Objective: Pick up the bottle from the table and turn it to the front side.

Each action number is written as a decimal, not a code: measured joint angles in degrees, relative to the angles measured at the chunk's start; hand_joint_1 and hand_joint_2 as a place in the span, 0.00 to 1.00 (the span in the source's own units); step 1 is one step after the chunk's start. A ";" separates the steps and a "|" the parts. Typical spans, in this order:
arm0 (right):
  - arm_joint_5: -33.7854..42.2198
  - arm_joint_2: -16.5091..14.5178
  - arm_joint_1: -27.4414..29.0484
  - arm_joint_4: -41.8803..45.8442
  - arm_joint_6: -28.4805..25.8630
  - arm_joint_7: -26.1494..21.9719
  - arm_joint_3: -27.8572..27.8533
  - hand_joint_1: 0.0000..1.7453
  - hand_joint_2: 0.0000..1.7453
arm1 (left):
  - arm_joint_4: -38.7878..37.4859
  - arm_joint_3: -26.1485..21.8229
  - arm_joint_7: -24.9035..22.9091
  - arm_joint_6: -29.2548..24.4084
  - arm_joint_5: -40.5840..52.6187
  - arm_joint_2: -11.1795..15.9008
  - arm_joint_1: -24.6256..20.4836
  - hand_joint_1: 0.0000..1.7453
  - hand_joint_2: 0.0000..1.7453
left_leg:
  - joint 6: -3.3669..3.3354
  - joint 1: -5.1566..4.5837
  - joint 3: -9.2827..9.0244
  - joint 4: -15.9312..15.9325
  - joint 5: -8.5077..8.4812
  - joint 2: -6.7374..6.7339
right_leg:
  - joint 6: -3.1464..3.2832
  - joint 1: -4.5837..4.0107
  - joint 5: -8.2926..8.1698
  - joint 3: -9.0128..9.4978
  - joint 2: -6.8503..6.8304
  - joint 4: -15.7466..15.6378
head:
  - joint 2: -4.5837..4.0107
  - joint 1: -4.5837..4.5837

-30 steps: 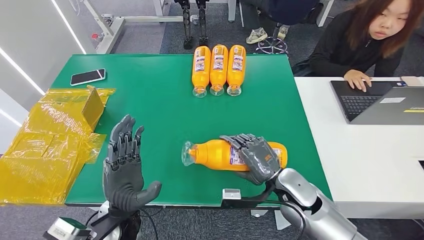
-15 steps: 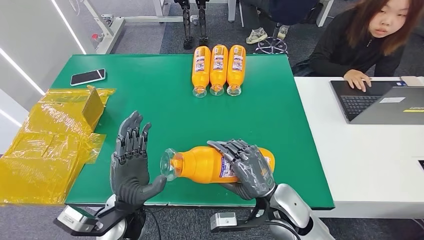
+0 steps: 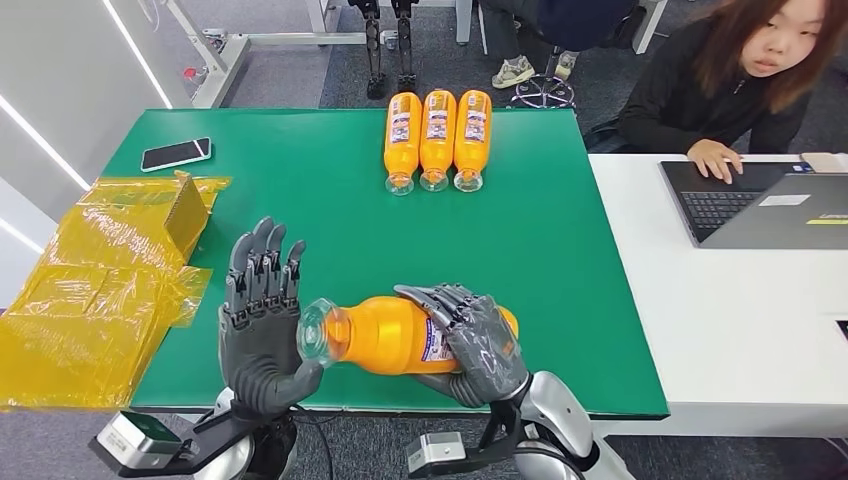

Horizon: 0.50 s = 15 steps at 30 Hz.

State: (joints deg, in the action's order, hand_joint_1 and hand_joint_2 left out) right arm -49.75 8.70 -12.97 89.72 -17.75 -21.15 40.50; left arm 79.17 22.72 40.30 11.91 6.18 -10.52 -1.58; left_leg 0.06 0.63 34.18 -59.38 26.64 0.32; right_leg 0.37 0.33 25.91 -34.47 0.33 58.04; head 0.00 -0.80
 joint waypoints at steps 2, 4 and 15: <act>0.41 -0.39 -0.01 -0.39 -0.01 -0.24 0.22 1.00 1.00 | 0.20 0.05 0.00 -0.01 -0.06 0.01 -0.09 0.00 1.00 | 0.00 0.00 0.00 0.00 0.00 0.00 | 0.00 0.00 0.00 0.00 0.00 0.00 | 0.00 0.00; 0.66 -0.86 -0.05 -0.80 0.01 -0.36 0.44 1.00 1.00 | 0.31 0.09 0.00 -0.03 -0.14 0.01 -0.17 0.00 1.00 | 0.00 0.00 0.01 0.00 0.00 0.00 | 0.00 0.00 0.00 0.00 0.00 0.00 | 0.00 0.01; 5.61 -7.97 -2.34 -5.94 1.64 -2.49 4.73 1.00 1.00 | 1.37 1.53 0.00 1.22 -1.45 0.25 -1.15 0.00 1.00 | 0.01 0.02 0.01 0.01 -0.01 0.00 | 0.01 -0.01 0.01 -0.04 0.00 0.05 | 0.00 0.00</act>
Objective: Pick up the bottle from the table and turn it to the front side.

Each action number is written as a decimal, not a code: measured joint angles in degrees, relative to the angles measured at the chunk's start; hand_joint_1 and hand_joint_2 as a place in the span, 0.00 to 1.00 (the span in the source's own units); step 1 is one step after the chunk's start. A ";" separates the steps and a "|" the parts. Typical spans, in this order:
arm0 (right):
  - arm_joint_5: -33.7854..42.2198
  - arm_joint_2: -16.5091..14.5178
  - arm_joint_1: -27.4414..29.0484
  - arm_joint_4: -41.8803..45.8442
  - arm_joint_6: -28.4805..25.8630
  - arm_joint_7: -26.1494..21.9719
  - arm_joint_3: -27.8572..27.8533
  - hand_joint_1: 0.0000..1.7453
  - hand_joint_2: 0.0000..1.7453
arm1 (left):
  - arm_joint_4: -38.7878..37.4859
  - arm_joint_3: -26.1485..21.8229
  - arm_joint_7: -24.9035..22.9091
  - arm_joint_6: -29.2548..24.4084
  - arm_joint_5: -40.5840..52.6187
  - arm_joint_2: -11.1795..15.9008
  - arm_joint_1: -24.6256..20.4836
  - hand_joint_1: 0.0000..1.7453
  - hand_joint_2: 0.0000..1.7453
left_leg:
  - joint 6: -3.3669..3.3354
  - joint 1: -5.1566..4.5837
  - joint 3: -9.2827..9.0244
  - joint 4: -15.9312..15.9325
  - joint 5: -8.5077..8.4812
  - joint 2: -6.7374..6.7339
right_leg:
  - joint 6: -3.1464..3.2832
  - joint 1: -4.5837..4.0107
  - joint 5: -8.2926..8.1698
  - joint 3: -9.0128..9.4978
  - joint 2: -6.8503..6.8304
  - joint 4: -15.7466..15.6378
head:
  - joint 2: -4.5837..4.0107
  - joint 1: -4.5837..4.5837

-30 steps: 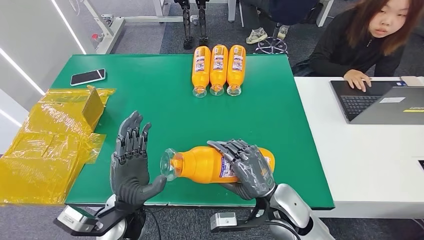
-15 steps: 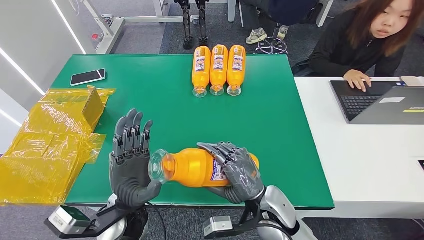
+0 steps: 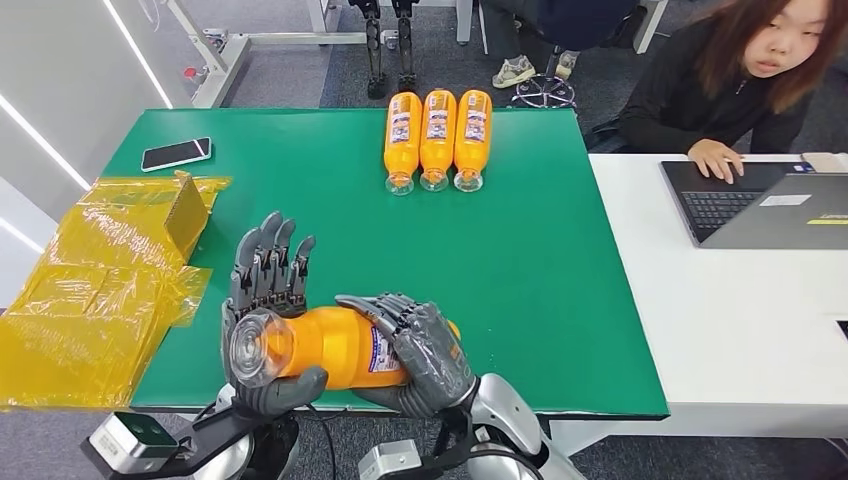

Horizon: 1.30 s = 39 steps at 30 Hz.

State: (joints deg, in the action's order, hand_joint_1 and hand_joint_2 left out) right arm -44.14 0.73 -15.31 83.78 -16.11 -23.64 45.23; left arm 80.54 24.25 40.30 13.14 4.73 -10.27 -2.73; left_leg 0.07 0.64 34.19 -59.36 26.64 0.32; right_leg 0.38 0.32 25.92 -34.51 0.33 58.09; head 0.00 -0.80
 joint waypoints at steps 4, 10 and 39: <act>0.61 -1.32 -0.55 -1.20 0.32 0.24 0.66 1.00 1.00 | 0.00 0.15 0.00 0.02 -0.40 0.10 -0.44 0.00 1.00 | 0.00 -0.01 0.01 -0.01 0.00 -0.01 | 0.00 0.01 0.00 0.01 0.00 0.00 | 0.00 -0.01; 3.48 -3.26 -0.79 -2.63 3.39 1.49 0.50 1.00 1.00 | -0.01 0.15 0.00 -0.03 -1.47 0.59 -1.34 0.00 1.00 | 0.00 -0.01 0.01 -0.01 0.00 -0.01 | 0.00 0.02 0.00 0.01 0.01 -0.01 | 0.00 0.00; 8.31 -5.13 -6.74 -13.12 3.41 -3.79 1.86 1.00 1.00 | 0.00 -1.16 0.00 -1.14 -2.48 2.36 -0.60 1.00 1.00 | 0.00 -0.01 0.02 -0.01 0.00 0.00 | 0.00 0.01 0.00 0.00 0.00 0.00 | 0.00 0.01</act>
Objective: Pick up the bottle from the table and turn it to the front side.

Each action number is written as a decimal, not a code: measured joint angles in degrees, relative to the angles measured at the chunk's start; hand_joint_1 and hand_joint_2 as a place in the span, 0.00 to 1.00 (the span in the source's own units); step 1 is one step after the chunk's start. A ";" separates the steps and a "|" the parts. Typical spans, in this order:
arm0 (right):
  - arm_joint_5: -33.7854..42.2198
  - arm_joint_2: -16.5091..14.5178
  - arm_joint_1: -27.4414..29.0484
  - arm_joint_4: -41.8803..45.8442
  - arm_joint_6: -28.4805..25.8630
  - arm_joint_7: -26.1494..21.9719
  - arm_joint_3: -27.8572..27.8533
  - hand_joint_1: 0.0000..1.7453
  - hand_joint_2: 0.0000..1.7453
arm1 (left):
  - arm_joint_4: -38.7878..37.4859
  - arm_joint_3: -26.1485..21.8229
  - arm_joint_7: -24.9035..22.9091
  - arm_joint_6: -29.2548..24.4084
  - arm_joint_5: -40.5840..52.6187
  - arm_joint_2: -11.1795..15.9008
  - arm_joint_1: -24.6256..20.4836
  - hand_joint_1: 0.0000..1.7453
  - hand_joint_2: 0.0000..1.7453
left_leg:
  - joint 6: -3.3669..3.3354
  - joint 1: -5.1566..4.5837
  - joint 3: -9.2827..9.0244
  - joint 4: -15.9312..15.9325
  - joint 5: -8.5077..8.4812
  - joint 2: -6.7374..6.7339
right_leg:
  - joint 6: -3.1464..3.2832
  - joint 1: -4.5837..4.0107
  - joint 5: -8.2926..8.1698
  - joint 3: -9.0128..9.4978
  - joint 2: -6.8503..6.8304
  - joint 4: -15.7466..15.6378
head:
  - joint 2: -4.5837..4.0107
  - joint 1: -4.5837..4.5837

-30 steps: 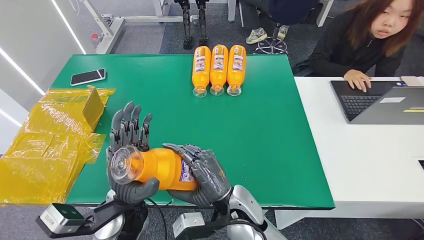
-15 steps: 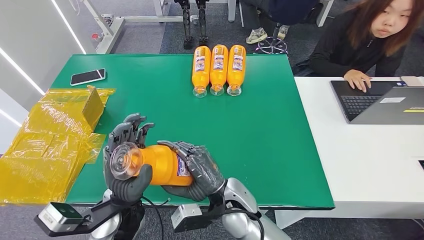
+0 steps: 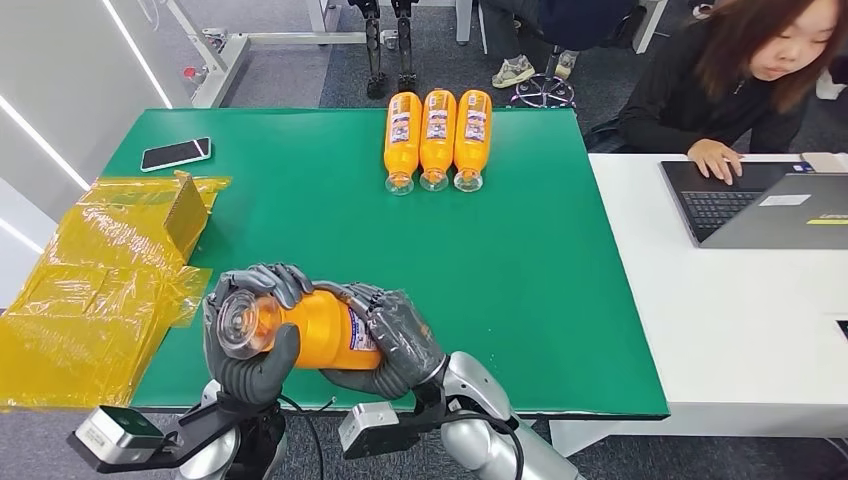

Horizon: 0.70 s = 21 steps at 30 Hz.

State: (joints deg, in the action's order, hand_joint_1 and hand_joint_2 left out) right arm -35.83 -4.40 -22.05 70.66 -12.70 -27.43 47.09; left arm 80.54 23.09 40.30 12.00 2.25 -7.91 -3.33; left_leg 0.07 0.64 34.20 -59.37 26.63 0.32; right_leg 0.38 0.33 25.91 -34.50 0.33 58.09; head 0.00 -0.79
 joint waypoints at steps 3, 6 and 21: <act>0.24 -0.01 -0.16 -0.20 0.01 0.00 0.10 0.92 1.00 | 0.00 -0.04 0.00 -0.02 0.01 0.01 0.05 1.00 1.00 | 0.00 0.00 0.00 0.00 0.00 0.00 | 0.00 0.00 0.00 0.00 0.00 0.00 | 0.00 0.00; 0.88 -0.01 -0.40 -0.24 0.13 -0.02 0.21 0.18 1.00 | 0.00 -0.08 0.00 -0.24 0.02 0.02 0.06 1.00 1.00 | 0.00 0.00 0.00 0.00 0.00 0.00 | 0.00 0.00 0.00 0.00 0.00 0.00 | 0.00 0.00; 6.69 -0.50 -0.56 0.16 -8.47 -3.99 0.67 0.00 1.00 | 0.08 -0.68 0.00 -5.75 0.86 0.17 -0.42 1.00 1.00 | 0.00 0.00 0.00 0.00 0.00 0.00 | 0.00 0.00 0.00 0.00 0.00 0.00 | 0.00 0.00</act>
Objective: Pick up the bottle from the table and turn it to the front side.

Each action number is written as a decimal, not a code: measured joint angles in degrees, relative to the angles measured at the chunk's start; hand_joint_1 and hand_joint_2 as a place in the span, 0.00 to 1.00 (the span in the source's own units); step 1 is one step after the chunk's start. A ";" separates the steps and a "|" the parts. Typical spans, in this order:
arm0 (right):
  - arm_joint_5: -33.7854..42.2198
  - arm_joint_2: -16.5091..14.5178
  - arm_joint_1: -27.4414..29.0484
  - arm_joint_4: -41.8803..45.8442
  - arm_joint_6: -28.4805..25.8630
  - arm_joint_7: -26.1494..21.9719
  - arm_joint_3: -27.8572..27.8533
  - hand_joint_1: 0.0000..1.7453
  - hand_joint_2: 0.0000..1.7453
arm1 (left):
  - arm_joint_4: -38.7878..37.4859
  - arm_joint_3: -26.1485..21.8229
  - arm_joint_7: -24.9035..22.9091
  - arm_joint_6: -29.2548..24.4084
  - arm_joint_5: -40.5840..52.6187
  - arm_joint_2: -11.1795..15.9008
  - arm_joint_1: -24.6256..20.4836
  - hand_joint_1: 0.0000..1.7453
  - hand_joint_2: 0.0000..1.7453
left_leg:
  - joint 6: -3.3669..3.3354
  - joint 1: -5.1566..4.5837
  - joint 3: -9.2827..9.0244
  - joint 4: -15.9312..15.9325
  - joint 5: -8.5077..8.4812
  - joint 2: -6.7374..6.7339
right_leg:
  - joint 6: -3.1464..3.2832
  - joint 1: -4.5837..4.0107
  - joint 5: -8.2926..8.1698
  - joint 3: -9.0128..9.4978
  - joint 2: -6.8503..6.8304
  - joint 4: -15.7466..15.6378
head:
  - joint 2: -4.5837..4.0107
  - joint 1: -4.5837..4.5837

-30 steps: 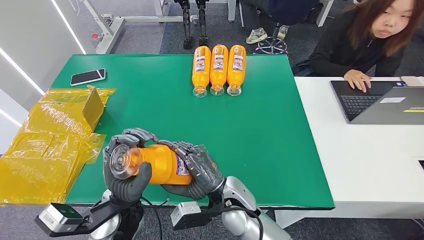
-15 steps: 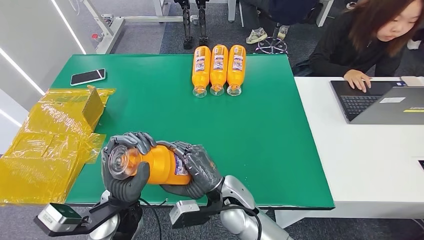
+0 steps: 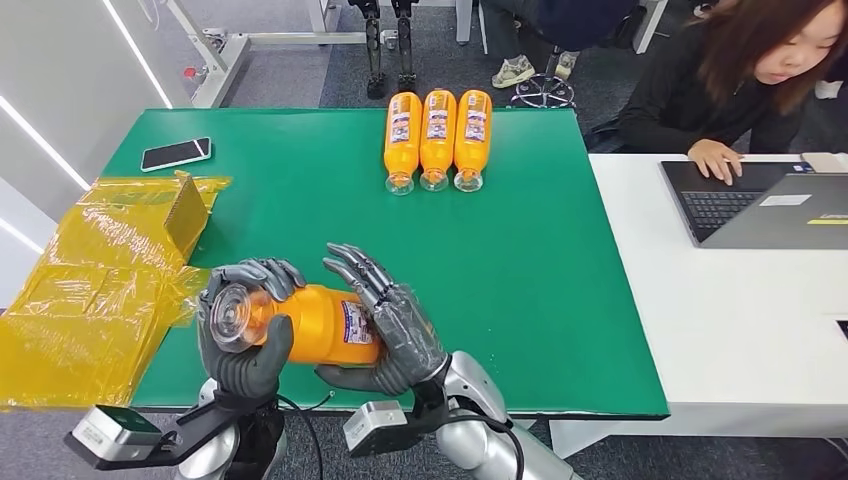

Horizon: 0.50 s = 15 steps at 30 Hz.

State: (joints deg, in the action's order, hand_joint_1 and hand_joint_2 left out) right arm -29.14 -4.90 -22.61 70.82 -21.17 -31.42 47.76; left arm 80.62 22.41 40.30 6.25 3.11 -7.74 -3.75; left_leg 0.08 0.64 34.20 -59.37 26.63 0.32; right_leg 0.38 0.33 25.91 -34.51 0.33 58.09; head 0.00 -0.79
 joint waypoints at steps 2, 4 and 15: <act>0.92 -0.04 -0.02 0.38 -1.43 -0.62 0.08 0.00 1.00 | -0.39 -0.83 0.00 -2.65 1.34 0.37 -0.64 1.00 1.00 | 0.01 0.00 -0.01 0.00 0.00 -0.01 | 0.00 0.00 0.00 0.00 0.00 0.00 | 0.00 0.00; 1.52 -0.11 -0.10 0.67 -2.15 -0.94 0.18 0.00 1.00 | -1.34 -1.87 0.00 -5.70 3.21 1.17 -1.76 1.00 1.00 | 0.02 0.01 -0.01 0.00 -0.02 0.00 | 0.01 0.00 -0.01 0.00 0.00 0.01 | 0.00 -0.01; 3.02 -0.13 -0.36 2.11 -2.36 -1.40 1.24 0.00 1.00 | -18.68 -6.81 -0.17 -23.26 25.02 8.41 -13.02 1.00 1.00 | 0.12 0.03 -0.02 0.01 -0.12 -0.04 | 0.06 -0.02 -0.04 -0.03 0.05 0.07 | 0.00 -0.01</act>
State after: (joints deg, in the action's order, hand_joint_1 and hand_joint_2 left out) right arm -26.12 -5.03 -22.97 72.94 -23.52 -32.82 49.00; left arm 61.94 15.60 40.13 -17.02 28.13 0.67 -16.77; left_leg 0.19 0.66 34.18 -59.37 26.51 0.28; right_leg 0.44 0.31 25.87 -34.54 0.38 58.16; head 0.00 -0.80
